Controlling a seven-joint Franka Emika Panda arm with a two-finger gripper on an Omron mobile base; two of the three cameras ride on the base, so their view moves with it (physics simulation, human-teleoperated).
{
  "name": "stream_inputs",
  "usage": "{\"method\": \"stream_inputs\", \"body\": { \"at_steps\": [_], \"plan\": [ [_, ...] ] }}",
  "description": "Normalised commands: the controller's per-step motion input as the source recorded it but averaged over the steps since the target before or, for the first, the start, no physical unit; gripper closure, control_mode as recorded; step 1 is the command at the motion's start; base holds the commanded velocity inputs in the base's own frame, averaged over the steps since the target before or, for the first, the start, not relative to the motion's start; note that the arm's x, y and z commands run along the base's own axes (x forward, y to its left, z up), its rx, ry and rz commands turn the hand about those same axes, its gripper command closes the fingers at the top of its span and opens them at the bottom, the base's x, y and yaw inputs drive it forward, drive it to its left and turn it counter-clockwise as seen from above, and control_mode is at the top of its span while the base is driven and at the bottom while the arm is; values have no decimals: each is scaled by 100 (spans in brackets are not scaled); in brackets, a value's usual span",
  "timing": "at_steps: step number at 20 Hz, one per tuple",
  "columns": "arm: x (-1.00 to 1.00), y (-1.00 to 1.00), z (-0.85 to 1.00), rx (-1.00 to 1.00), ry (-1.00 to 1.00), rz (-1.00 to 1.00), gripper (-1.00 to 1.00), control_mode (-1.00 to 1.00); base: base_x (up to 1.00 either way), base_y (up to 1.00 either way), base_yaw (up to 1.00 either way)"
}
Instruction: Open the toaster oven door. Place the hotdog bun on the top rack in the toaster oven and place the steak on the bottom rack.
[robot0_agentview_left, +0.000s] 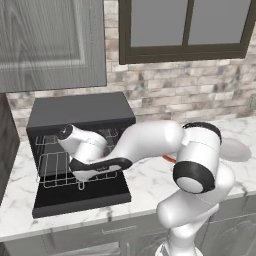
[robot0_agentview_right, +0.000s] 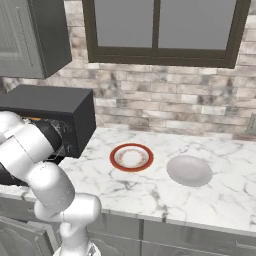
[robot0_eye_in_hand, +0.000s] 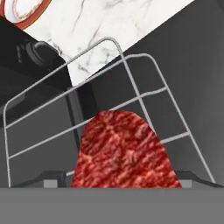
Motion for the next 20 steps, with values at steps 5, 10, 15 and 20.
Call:
{"method": "stream_inputs", "body": {
  "at_steps": [5, 10, 15, 20],
  "plan": [
    [19, 4, -34, 4, -7, 5, 100, -100, 0, 0, 0],
    [2, 0, -19, 5, -9, 5, -100, -100, 0, 0, 0],
    [-15, 0, -1, 9, -4, 1, -100, -100, 0, 0, 0],
    [-16, 0, 21, 10, -2, 0, -100, -100, 0, 0, 0]
  ]
}}
